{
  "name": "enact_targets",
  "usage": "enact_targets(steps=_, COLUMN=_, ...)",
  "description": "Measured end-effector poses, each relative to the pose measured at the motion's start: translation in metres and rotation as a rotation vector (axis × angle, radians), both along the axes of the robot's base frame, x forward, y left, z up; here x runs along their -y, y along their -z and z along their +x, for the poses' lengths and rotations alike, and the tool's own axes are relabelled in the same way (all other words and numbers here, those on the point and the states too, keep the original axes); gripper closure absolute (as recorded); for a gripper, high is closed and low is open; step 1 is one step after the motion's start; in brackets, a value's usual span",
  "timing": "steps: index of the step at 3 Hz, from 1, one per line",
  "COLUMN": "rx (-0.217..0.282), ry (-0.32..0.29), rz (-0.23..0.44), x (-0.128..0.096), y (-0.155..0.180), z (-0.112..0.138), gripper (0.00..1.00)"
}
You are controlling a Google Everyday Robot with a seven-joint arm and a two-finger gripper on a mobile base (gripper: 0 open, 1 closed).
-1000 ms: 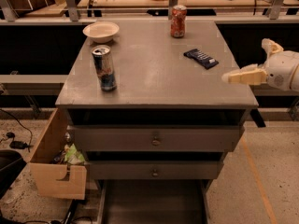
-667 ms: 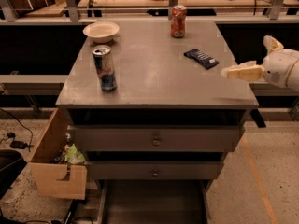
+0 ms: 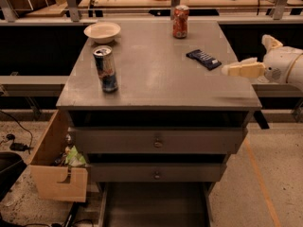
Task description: Place rxbar blueberry into bottom drawer
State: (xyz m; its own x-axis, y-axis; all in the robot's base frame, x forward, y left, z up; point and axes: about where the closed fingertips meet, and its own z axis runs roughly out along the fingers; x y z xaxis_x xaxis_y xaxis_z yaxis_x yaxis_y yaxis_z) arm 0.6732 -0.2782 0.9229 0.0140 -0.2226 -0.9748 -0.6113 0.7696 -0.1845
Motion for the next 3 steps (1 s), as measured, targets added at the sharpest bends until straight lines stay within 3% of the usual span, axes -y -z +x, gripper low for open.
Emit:
enact_targets(steps=1, rx=-0.044, ry=-0.066, rz=0.066, x=-0.01, y=0.003, z=0.029, gripper=0.0)
enact_targets(steps=3, rx=-0.104, ry=-0.103, rz=0.046, x=-0.025, y=0.021, z=0.08, gripper=0.0)
